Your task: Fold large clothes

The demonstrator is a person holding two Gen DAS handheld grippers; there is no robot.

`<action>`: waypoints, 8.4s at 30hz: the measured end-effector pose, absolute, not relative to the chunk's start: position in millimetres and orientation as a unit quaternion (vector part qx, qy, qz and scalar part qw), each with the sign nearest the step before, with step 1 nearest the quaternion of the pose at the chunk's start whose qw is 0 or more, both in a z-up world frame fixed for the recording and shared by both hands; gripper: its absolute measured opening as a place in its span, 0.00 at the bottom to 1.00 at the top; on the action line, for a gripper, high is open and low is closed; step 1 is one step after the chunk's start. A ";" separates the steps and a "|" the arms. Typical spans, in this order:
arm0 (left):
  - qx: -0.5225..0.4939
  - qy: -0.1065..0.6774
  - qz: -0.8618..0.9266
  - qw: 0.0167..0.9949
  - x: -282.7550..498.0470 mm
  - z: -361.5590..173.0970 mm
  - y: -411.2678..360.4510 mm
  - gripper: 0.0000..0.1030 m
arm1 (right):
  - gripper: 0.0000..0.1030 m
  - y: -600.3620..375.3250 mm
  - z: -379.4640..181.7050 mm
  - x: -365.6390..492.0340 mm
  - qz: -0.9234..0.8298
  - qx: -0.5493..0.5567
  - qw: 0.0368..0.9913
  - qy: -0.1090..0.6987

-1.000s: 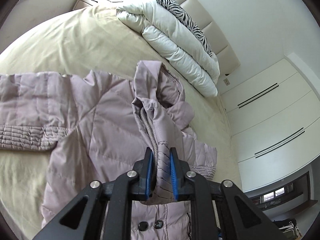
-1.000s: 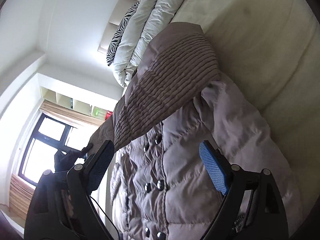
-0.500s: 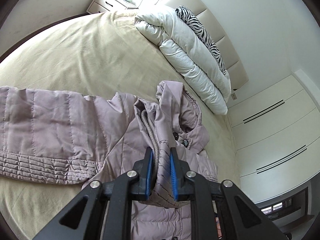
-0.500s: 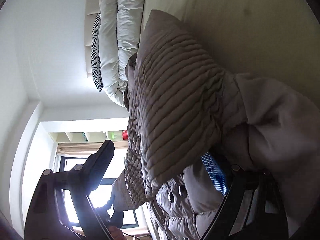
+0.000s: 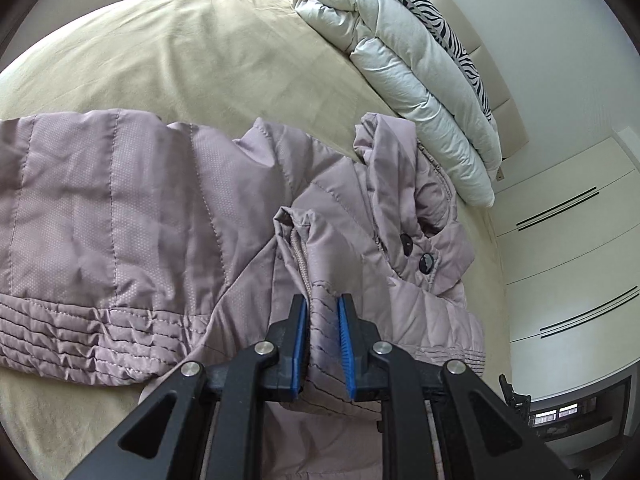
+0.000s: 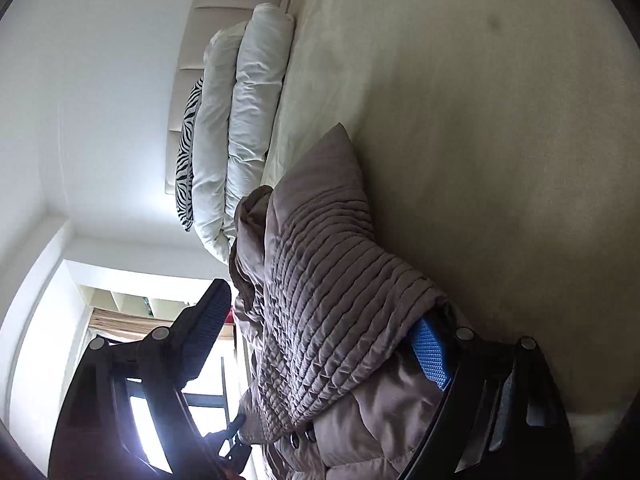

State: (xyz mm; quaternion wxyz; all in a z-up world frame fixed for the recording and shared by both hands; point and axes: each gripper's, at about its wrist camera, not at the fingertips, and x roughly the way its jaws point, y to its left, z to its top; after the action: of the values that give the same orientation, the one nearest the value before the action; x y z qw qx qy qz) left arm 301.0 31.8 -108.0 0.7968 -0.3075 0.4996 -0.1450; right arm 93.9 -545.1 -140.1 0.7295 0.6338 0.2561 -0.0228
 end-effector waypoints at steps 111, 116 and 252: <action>-0.085 0.305 -0.166 0.934 134.1 -65.4 -4.7 0.82 | 0.18 -350.1 16.3 185.9 0.159 0.424 0.809 0.376; -0.125 0.334 -0.087 0.930 154.4 -75.2 39.4 0.84 | 0.18 -362.9 91.1 197.0 0.178 0.416 0.837 0.307; -0.040 0.344 -0.297 0.890 253.9 -1.0 -56.4 0.55 | 0.64 -416.0 -80.2 136.8 0.181 0.489 0.710 0.473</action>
State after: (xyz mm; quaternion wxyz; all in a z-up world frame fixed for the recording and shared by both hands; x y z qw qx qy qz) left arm 253.9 -56.4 -1.0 0.8899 -0.0401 0.3437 -0.2973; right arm 136.8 -416.0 -80.2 0.7101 0.4894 0.4726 0.1815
